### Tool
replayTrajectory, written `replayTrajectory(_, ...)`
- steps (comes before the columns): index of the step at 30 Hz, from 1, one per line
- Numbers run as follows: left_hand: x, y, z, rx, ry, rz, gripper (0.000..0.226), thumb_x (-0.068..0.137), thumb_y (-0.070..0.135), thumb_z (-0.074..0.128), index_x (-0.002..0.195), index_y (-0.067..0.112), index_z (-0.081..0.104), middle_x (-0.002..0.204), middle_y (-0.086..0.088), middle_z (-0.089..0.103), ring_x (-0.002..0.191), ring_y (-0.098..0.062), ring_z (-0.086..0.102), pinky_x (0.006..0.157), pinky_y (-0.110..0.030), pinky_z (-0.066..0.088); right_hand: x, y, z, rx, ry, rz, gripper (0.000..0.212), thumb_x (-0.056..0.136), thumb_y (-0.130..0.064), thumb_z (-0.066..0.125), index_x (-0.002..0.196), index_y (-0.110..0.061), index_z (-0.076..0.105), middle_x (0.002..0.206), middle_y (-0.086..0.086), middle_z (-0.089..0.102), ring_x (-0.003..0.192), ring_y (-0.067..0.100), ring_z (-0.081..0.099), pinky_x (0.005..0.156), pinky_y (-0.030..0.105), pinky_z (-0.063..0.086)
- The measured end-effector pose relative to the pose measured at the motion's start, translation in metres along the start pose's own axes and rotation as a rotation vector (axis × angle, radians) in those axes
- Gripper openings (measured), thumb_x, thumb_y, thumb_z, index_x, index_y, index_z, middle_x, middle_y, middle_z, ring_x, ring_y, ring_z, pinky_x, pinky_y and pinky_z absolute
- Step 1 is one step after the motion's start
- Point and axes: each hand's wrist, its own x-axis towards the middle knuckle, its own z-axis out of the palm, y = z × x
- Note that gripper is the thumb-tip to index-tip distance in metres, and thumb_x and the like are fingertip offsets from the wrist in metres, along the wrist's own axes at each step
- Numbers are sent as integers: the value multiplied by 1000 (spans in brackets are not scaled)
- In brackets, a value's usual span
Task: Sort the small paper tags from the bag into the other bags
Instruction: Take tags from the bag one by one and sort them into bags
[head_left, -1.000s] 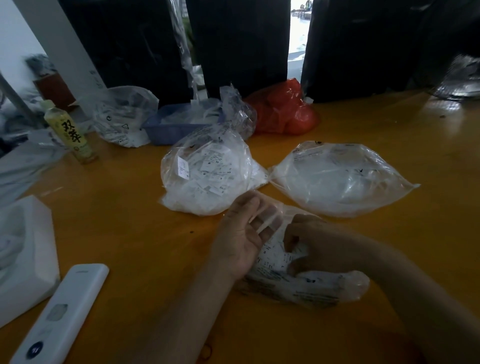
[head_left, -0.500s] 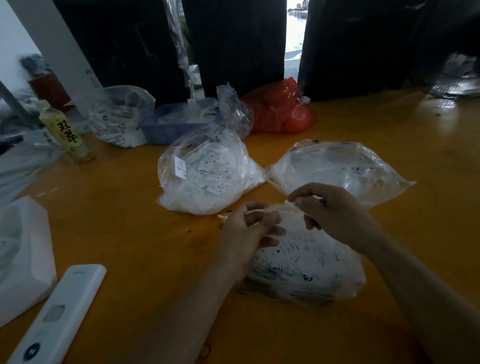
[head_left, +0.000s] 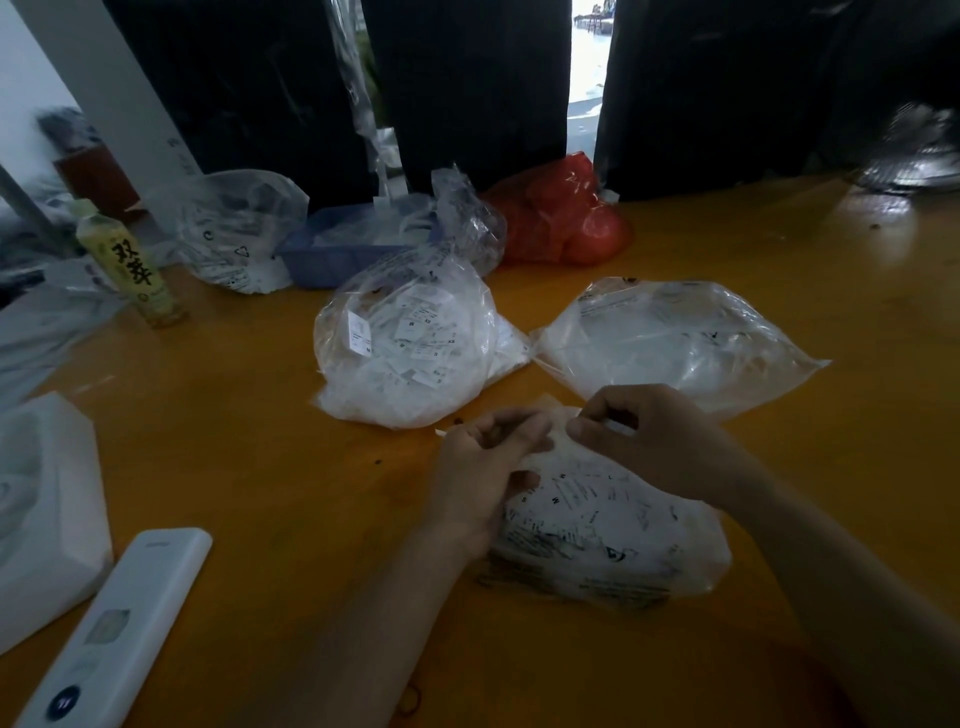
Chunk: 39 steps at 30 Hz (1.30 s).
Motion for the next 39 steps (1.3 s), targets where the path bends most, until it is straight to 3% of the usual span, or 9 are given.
replayTrajectory(4, 1, 4, 1, -272, -4, -8, 11, 81, 4, 77, 86, 11, 82, 102, -17, 79, 93, -22, 79, 68, -19, 60, 0, 3, 2, 2, -28, 3, 4, 99, -35, 61, 96, -36, 63, 85, -23, 65, 76, -3, 64, 63, 10, 48)
replayTrajectory(9, 4, 3, 2, -401, 15, 1, 10, 82, -2, 74, 85, 6, 80, 99, -24, 77, 86, -30, 79, 74, -27, 64, 4, 5, 0, 181, 170, 61, 39, 99, -14, 63, 130, -33, 50, 96, -9, 65, 74, 6, 69, 57, 22, 54)
replayTrajectory(13, 3, 1, 5, -361, 43, 15, 10, 81, 9, 79, 90, 4, 81, 101, -24, 77, 89, -30, 79, 77, -29, 64, 4, 8, -2, 275, 336, 61, 27, 94, -20, 72, 113, -35, 60, 92, -16, 70, 71, 4, 70, 59, 13, 53)
replayTrajectory(17, 1, 1, 6, -315, 1, 33, 17, 78, 11, 79, 94, 8, 84, 106, -21, 78, 98, -30, 78, 81, -25, 62, 3, 5, -4, 304, 379, 12, 22, 94, -22, 71, 100, -42, 63, 94, -24, 70, 73, 3, 70, 64, 13, 54)
replayTrajectory(24, -2, 0, 8, -265, -62, 41, 22, 79, 12, 77, 100, 9, 84, 111, -20, 77, 105, -30, 76, 84, -24, 61, 0, -2, -2, 154, 358, -24, 18, 96, -25, 67, 104, -39, 61, 91, -30, 66, 78, 2, 67, 65, 14, 53)
replayTrajectory(27, -3, -1, 9, -237, -81, 60, 23, 78, 14, 78, 101, 11, 84, 111, -19, 78, 107, -29, 76, 86, -24, 61, -1, -3, -1, 67, 358, -49, 15, 96, -23, 67, 108, -32, 64, 87, -22, 66, 79, 3, 65, 63, 18, 54)
replayTrajectory(32, -4, -3, 8, -175, -49, 99, 25, 81, 17, 77, 106, 11, 80, 109, -18, 78, 104, -31, 76, 84, -25, 61, 0, -1, -1, -71, 300, -120, 17, 96, -18, 68, 112, -24, 68, 100, -10, 70, 87, 7, 67, 72, 26, 57)
replayTrajectory(37, -7, -3, 5, 19, -48, 158, 26, 88, 26, 76, 113, 16, 77, 104, -10, 80, 100, -27, 78, 76, -30, 64, 1, 4, 2, -115, 252, -167, 20, 95, -22, 67, 112, -33, 68, 100, -26, 64, 92, -7, 64, 77, 19, 57)
replayTrajectory(39, -9, -3, 3, 99, -55, 182, 21, 93, 26, 76, 113, 21, 79, 105, -6, 81, 100, -23, 77, 73, -32, 65, 1, 5, 4, -137, 233, -195, 22, 95, -23, 67, 115, -32, 68, 106, -21, 66, 93, -5, 64, 80, 21, 58)
